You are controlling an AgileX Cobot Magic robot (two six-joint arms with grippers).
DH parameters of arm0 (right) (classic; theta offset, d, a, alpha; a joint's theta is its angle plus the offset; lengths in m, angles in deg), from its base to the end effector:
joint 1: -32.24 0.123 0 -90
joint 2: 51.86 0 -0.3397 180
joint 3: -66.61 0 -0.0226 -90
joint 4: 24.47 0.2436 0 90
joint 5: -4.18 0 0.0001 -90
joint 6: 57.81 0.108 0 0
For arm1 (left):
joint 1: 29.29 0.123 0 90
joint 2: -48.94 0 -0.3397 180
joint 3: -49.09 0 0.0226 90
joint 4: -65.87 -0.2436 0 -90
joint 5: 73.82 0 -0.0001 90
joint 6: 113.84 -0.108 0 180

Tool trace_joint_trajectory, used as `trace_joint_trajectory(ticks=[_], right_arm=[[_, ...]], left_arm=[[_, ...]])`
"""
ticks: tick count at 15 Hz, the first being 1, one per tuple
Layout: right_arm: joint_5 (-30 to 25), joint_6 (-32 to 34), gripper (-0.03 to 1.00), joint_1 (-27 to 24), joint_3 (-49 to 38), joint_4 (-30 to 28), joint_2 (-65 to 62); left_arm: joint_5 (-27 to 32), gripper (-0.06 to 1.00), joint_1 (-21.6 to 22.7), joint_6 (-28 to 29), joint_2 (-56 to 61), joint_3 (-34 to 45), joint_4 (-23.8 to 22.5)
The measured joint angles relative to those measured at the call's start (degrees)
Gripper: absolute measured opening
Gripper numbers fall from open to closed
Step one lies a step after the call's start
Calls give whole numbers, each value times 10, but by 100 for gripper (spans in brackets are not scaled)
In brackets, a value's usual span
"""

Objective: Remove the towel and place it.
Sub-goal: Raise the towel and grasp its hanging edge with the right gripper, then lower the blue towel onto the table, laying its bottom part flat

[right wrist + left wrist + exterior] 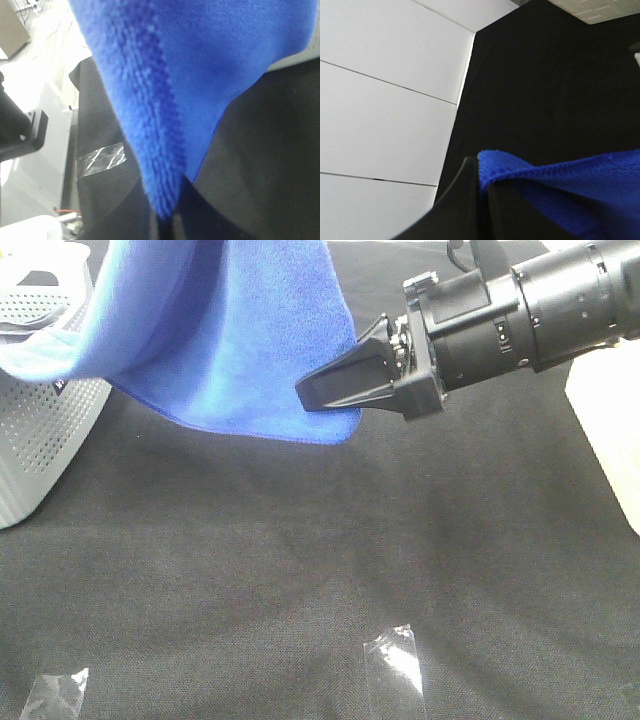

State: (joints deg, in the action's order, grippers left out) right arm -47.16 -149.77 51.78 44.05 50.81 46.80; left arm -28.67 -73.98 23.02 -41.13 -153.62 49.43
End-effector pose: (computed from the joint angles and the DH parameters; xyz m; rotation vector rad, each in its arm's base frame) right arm 0.2721 0.1832 0.2986 -1.1893 1.9126 0.9737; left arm 0.2392 -0.2062 0.5388 1.3971 1.3571 0.3142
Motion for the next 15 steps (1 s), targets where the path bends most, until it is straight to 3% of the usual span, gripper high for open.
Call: trace_joint_trajectory(ticks=[2,4,6,9,12,15], right_arm=[[49,104,0,0,0,-21,-8],[91,230,0,0,19,-104,-30],[81,374,0,0,83,-225,-47],[22,611,0,0,214,-469,-50],[9,713,0,0,333,-632,-48],[13,744,0,0,451,-731,-27]], left_arm=[[19,0,2,21,-1,0,0],[19,0,2,50,-12,0,0],[17,0,2,62,-29,0,-9],[-21,0,2,70,-62,0,-75],[-113,0,12,132,-96,0,-171],[-243,0,78,249,-113,0,-208]])
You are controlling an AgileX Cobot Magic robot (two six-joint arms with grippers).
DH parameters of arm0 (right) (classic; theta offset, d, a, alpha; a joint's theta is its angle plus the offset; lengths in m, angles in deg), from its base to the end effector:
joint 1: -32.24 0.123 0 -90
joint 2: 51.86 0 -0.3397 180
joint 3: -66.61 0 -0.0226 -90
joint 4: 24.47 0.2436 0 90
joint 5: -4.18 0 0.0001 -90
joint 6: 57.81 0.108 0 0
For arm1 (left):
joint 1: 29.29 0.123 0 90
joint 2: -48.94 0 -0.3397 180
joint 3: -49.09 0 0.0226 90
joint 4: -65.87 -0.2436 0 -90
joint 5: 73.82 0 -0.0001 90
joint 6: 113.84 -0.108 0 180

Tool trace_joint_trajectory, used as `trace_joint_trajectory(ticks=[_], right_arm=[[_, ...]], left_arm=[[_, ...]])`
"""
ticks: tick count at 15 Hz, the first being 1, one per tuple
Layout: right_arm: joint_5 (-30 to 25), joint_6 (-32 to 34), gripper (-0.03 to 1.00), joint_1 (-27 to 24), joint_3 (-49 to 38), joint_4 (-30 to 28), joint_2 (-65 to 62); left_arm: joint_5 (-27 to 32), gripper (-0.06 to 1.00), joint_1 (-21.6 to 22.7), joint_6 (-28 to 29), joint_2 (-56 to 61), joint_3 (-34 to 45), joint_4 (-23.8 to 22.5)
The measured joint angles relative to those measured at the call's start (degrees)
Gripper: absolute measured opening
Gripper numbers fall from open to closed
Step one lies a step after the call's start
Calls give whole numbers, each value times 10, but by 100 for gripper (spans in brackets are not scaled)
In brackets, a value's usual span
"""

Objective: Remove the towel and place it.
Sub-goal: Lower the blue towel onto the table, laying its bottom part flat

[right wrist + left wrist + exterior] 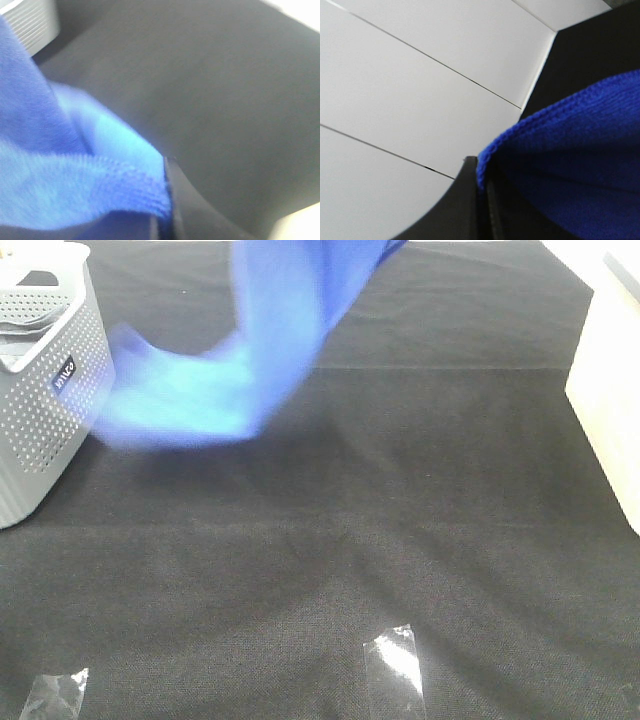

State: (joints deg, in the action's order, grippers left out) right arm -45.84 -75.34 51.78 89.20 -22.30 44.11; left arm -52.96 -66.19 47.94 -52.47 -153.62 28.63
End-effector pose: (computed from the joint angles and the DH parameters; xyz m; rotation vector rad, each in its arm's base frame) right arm 0.3310 0.1208 0.4927 -0.6758 2.0451 0.0657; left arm 0.3392 -0.2255 0.5156 1.0719 1.2955 0.4010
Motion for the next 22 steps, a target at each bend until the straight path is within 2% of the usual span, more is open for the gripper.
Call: trace_joint_trajectory(ticks=[3,4,7,9,11,14,17,20,22], right_arm=[[40,9,0,0,88,-50,35],[69,10,0,0,106,-58,47],[205,10,0,0,120,-78,78],[284,10,0,0,120,-81,101],[355,10,0,0,120,-83,121],[443,9,0,0,129,-85,149],[476,4,0,0,184,-85,194],[482,-15,0,0,237,-85,248],[506,-26,0,-8,243,-85,267]], left_arm=[[-127,0,62,70,-7,0,-3],[-178,0,79,80,-10,0,-3],[-335,0,127,84,-36,0,-3],[-415,0,154,84,-62,-2,-3],[-443,0,175,76,-95,-28,2],[-466,0,203,74,-158,-118,11],[-468,0,211,73,-238,-224,13],[-468,0,211,69,-328,-344,13],[-468,0,211,57,-381,-407,14]])
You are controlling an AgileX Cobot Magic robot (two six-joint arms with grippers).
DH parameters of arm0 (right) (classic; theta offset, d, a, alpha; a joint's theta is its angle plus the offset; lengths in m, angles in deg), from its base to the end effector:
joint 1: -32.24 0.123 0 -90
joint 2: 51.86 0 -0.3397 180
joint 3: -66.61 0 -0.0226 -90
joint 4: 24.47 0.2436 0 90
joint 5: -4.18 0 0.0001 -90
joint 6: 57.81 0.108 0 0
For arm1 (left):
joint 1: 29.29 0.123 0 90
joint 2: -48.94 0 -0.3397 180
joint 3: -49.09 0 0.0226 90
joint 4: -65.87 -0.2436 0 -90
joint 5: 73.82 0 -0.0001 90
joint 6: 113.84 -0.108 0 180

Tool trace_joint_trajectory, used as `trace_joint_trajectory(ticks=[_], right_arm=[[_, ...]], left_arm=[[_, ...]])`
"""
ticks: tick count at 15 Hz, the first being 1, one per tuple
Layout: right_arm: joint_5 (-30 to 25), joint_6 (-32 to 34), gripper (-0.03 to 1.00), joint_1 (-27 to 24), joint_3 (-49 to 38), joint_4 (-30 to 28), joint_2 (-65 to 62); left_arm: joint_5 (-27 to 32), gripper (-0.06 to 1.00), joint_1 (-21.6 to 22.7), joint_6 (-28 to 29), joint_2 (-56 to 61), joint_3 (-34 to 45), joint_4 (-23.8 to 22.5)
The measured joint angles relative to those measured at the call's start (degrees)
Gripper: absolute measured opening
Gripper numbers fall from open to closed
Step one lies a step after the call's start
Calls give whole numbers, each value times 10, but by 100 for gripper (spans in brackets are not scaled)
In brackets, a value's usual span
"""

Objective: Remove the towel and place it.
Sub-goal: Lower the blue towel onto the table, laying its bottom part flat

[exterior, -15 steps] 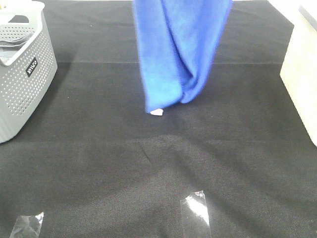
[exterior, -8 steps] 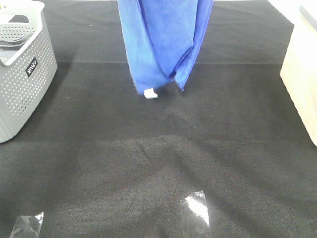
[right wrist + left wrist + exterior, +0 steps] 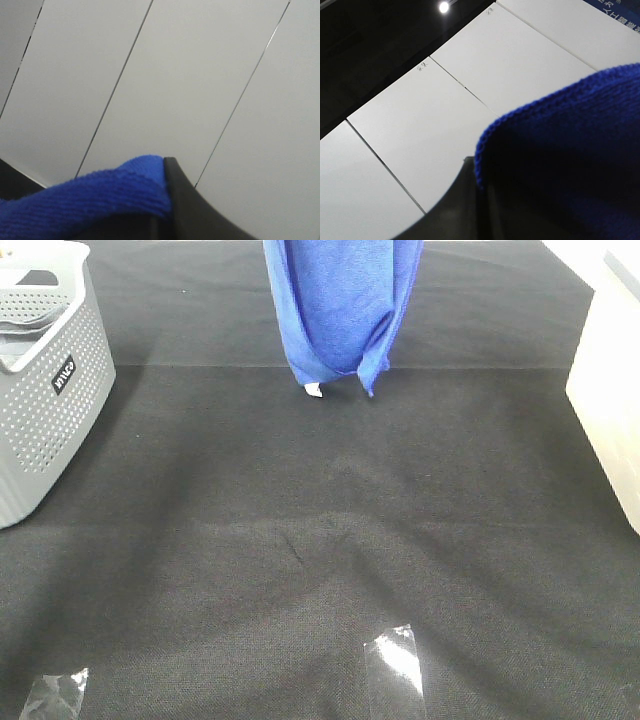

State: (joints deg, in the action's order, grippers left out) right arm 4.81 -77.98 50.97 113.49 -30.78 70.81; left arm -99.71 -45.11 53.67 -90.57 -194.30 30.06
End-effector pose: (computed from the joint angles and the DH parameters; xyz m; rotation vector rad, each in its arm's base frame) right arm 0.4909 0.1666 0.5182 -0.5055 1.2115 -0.1145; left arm 0.5454 -0.1831 0.4843 0.6919 0.6976 0.3525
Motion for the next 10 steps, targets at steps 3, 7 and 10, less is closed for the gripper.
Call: trace_joint_trajectory(ticks=[3,7,10], right_arm=[[58,0,0,-18,2,0,6],[75,0,0,-17,6,-2,17],[73,1,0,-17,6,-2,21]], left_arm=[[-18,0,4,-15,-54,-64,70],[-56,0,12,52,-66,-72,348],[-56,0,12,57,-67,-72,297]])
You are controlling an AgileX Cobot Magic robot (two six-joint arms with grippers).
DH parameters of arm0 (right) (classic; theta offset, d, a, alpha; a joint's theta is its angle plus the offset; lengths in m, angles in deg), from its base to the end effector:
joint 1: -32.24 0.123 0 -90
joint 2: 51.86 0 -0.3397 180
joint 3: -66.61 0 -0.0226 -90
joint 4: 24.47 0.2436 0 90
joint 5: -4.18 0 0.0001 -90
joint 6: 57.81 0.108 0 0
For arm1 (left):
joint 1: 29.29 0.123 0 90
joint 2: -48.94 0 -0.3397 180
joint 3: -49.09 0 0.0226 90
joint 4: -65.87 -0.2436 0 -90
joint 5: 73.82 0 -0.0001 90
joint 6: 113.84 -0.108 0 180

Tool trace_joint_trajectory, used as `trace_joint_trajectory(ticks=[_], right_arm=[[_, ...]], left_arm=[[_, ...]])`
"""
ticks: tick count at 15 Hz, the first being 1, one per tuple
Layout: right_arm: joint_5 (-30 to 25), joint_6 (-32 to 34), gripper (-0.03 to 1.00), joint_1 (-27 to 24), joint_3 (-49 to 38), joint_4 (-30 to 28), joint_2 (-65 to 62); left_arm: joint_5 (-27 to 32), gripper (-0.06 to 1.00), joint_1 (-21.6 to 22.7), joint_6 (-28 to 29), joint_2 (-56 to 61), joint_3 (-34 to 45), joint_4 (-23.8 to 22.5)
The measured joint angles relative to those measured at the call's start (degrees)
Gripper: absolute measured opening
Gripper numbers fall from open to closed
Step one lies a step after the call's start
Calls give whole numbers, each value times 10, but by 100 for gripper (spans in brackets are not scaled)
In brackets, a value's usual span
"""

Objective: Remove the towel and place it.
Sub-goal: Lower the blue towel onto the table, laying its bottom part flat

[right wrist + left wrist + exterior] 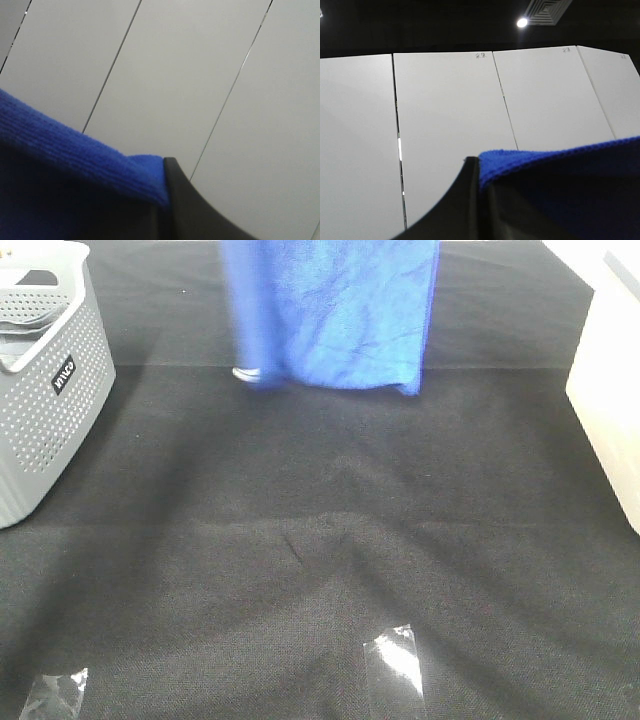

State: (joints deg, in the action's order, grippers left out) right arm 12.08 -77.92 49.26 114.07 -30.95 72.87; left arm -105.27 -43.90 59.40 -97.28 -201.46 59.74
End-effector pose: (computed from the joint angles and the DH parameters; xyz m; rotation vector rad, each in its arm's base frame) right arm 0.5037 0.1559 0.5158 -0.4625 1.1211 -0.1357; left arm 0.5677 -0.1542 0.4711 0.2297 0.7413 -0.0649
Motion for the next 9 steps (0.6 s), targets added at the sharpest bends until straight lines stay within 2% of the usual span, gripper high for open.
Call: trace_joint_trajectory(ticks=[4,9], right_arm=[[1,0,0,0,0,0,-1],[7,0,0,-1,0,0,0]], left_arm=[[14,0,0,-13,0,-1,-78],[20,0,0,-37,-1,-1,-97]])
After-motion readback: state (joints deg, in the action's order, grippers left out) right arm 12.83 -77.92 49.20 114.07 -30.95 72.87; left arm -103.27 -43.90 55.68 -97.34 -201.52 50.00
